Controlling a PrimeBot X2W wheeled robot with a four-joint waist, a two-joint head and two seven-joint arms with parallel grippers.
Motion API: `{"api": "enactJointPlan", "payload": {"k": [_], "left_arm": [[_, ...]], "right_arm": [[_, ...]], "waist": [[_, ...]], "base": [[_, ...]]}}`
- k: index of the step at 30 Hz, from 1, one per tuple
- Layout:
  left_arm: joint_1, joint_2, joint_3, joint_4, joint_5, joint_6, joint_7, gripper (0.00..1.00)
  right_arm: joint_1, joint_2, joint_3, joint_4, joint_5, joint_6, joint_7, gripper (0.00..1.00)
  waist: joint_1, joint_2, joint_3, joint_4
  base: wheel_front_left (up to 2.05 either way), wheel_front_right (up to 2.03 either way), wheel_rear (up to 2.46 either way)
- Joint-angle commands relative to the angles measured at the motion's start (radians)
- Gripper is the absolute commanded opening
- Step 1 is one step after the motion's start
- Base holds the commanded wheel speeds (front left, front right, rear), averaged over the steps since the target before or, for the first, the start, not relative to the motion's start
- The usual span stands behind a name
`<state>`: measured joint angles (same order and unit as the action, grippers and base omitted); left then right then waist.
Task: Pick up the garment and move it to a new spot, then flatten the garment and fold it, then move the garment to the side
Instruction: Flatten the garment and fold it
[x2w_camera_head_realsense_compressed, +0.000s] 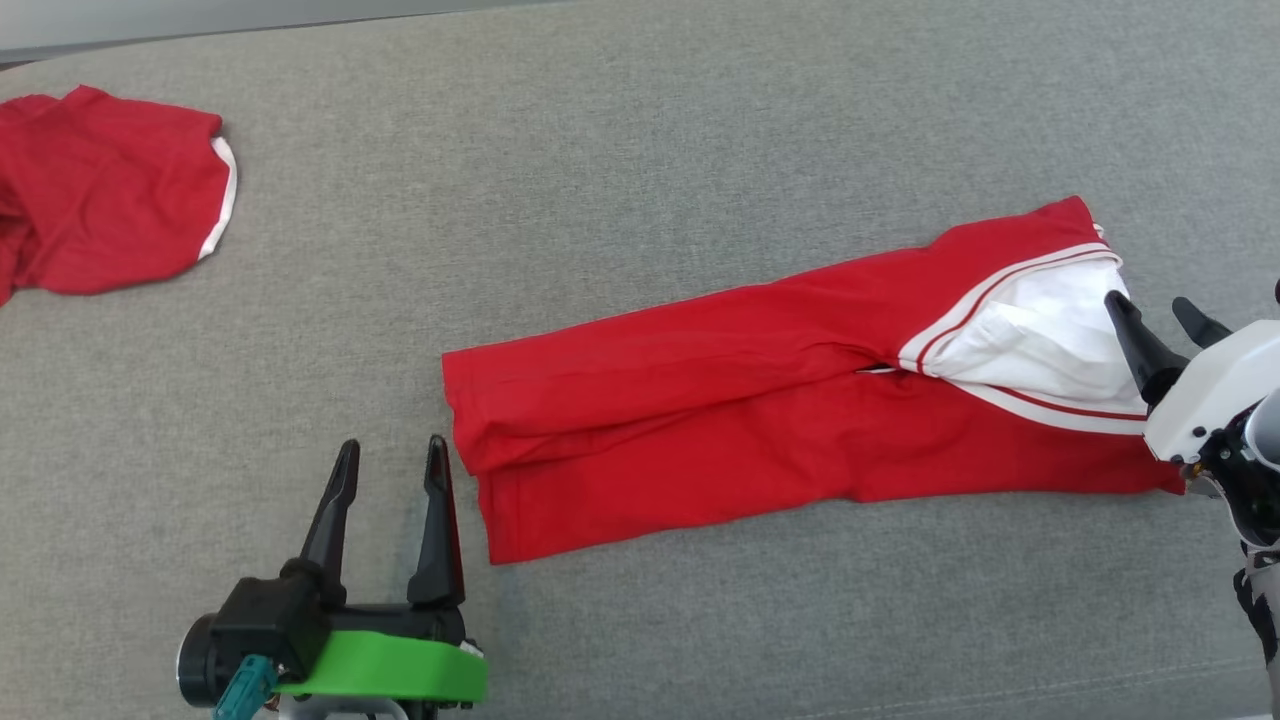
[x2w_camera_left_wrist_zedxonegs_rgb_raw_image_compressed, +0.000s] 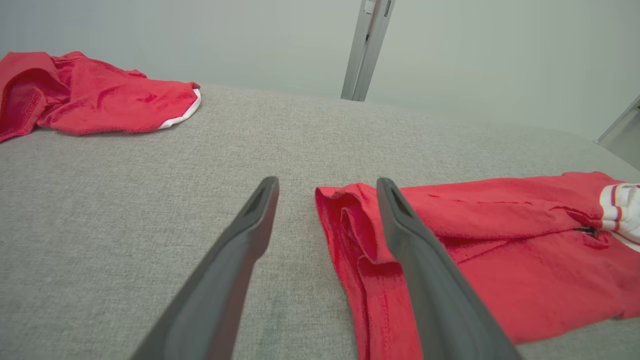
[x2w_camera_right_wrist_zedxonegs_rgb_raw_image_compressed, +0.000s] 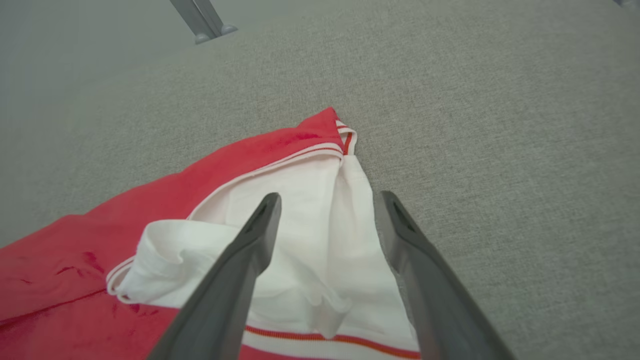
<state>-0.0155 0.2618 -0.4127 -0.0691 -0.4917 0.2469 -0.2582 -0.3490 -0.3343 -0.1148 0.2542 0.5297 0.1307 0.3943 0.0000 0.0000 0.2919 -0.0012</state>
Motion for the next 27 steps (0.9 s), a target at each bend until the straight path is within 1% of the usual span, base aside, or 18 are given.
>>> {"api": "enactJointPlan", "payload": {"k": [1,3,4,6,9,11,14,18,19,20,21,22,24,27], "left_arm": [[0.012,-0.024,0.033,-0.016,0.045,-0.005,-0.009,1.00],[0.028,-0.067,0.059,-0.022,0.082,-0.021,-0.007,1.00],[0.039,-0.094,0.079,-0.027,0.105,-0.032,-0.008,1.00],[0.051,-0.131,0.109,-0.017,0.130,-0.061,-0.008,1.00],[0.061,-0.168,0.151,-0.003,0.166,-0.108,-0.008,1.00],[0.065,-0.183,0.176,0.004,0.181,-0.132,-0.008,1.00],[0.067,-0.198,0.211,0.011,0.201,-0.155,-0.008,1.00],[0.078,-0.207,0.245,0.019,0.218,-0.180,-0.008,1.00],[0.083,-0.208,0.250,0.023,0.222,-0.188,-0.008,1.00],[0.086,-0.209,0.255,0.026,0.224,-0.192,-0.008,1.00],[0.089,-0.210,0.261,0.028,0.228,-0.196,-0.008,1.00],[0.092,-0.211,0.263,0.030,0.227,-0.198,-0.008,1.00],[0.101,-0.211,0.261,0.033,0.209,-0.195,-0.008,1.00],[0.119,-0.211,0.255,0.039,0.199,-0.189,-0.008,1.00]], "right_arm": [[-0.018,0.005,-0.004,0.029,-0.029,0.000,0.012,1.00],[-0.031,0.009,-0.006,0.069,-0.065,0.000,0.019,1.00],[-0.040,0.011,-0.009,0.094,-0.088,0.000,0.022,1.00],[-0.053,0.006,-0.015,0.140,-0.130,0.000,0.021,1.00],[-0.072,0.010,-0.033,0.207,-0.167,0.000,0.020,1.00],[-0.077,0.009,-0.039,0.245,-0.181,0.000,0.030,1.00],[-0.080,0.016,-0.045,0.287,-0.172,0.000,0.039,1.00],[-0.074,0.043,-0.015,0.321,-0.108,0.001,0.077,1.00],[-0.071,0.056,-0.003,0.321,-0.080,0.002,0.086,0.60],[-0.069,0.064,0.008,0.317,-0.055,0.004,0.086,0.27],[-0.062,0.070,0.020,0.313,-0.026,0.004,0.090,0.00],[-0.054,0.072,0.030,0.309,0.001,0.004,0.095,0.00],[-0.043,0.065,0.019,0.295,0.058,0.003,0.064,0.00],[-0.043,0.038,-0.054,0.301,0.118,-0.001,0.014,0.00]], "waist": [[0.0000,0.0000,0.005,0.022],[0.0000,0.0000,0.011,0.036],[0.0000,0.0000,0.016,0.044],[0.0000,0.0000,0.026,0.059],[0.0000,0.0000,0.036,0.081],[0.0000,0.0000,0.039,0.091],[0.0000,0.0000,0.039,0.101],[0.0000,0.0000,0.029,0.108],[0.0000,0.0000,0.024,0.109],[0.0000,0.0000,0.019,0.109],[0.0000,0.0000,0.013,0.109],[0.0000,0.0000,0.006,0.109],[0.0000,0.0000,-0.009,0.109],[0.0000,0.0000,-0.032,0.107]], "base": [[0.00,0.00,0.00],[0.00,0.00,0.00],[0.00,0.00,0.00],[0.00,0.00,0.00],[0.00,0.00,0.00],[0.00,0.00,0.00],[0.00,0.00,0.00],[0.00,0.00,0.00],[0.00,0.00,0.00],[0.00,0.00,0.00],[0.00,0.00,0.00],[0.00,0.00,0.00],[0.00,0.00,0.00],[0.00,0.00,0.00]]}}
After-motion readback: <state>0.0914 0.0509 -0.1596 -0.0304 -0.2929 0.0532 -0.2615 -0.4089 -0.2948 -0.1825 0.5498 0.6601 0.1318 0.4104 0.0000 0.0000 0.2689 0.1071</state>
